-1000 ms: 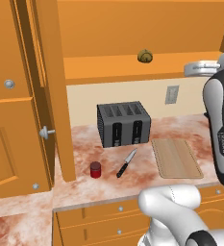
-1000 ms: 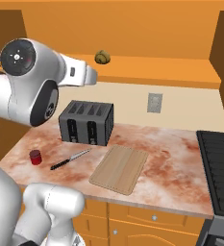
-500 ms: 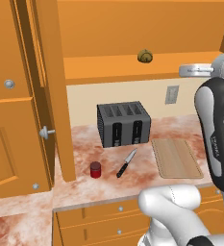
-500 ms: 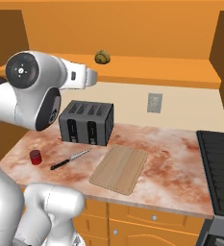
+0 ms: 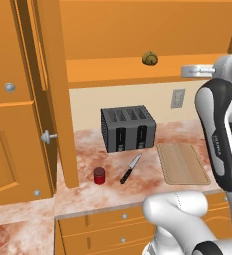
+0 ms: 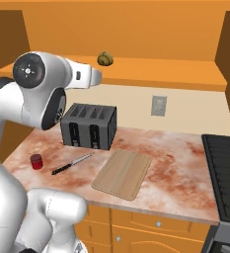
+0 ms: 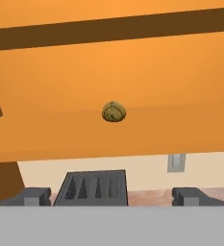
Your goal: Pick the bread, place it on the cutting board, pick the jam, place it on the counter, and close the cabinet.
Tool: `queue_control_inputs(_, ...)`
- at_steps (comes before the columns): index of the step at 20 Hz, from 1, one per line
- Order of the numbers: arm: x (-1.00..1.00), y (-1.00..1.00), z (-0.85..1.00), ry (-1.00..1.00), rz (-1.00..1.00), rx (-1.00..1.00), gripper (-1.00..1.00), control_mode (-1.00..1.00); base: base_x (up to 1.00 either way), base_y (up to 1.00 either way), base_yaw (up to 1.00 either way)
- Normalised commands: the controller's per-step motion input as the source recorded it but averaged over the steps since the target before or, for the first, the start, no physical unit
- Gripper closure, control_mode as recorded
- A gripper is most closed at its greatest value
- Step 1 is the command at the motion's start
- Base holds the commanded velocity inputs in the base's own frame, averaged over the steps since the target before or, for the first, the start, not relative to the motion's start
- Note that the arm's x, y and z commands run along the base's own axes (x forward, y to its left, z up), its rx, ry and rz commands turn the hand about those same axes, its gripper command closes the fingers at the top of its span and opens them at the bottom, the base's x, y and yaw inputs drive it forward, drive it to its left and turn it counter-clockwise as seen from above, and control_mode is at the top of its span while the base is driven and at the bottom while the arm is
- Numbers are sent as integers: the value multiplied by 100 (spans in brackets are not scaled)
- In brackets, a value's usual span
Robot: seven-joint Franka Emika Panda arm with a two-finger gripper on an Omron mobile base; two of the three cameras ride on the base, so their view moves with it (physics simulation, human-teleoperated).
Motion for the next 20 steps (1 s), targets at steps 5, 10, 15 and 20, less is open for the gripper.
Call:
queue_control_inputs(5, 25, 0, 9, 0, 0, 0, -100, -100, 0, 0, 0)
queue_control_inputs(10, 20, 4, 4, 1, 0, 0, -100, -100, 0, 0, 0)
queue_control_inputs(15, 19, 8, 0, 4, 0, 0, -100, -100, 0, 0, 0)
queue_control_inputs(20, 22, 12, 0, 5, 0, 0, -100, -100, 0, 0, 0)
